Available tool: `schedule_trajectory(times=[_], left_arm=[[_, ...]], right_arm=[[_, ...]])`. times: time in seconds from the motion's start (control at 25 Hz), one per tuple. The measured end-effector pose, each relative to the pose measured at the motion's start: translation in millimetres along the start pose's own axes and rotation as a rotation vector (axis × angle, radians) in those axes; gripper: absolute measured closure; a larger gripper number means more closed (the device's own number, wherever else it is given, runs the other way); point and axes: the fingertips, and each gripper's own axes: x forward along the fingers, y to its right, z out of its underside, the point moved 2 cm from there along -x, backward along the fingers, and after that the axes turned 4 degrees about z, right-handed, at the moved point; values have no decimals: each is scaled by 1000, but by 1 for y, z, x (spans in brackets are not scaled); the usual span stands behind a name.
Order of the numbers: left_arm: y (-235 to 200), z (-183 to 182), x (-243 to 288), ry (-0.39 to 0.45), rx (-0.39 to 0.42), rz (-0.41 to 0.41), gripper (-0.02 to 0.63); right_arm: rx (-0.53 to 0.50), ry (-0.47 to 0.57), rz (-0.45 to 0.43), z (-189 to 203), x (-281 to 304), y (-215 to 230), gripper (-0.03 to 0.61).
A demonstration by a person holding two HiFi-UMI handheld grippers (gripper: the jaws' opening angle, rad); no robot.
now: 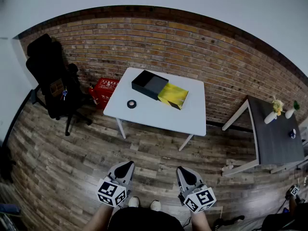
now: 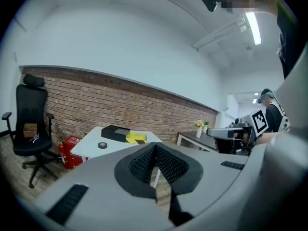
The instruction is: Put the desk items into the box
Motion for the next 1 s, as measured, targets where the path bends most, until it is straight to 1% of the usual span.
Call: schedule_trajectory(times=[0.16, 0.4, 0.68, 1.0], left_arm=[[-4, -1, -7, 1, 4, 4, 600], [4, -1, -11, 5, 11, 6, 600], [20, 0, -12, 15, 8, -3, 600], [45, 10, -15, 17, 8, -35, 600]], right_arm=[[1, 2, 9, 2, -4, -7, 557], [9, -1, 20, 7, -17, -7, 557], [22, 3, -11, 7, -32, -6, 557], [34, -10, -44, 17, -53, 4, 555]])
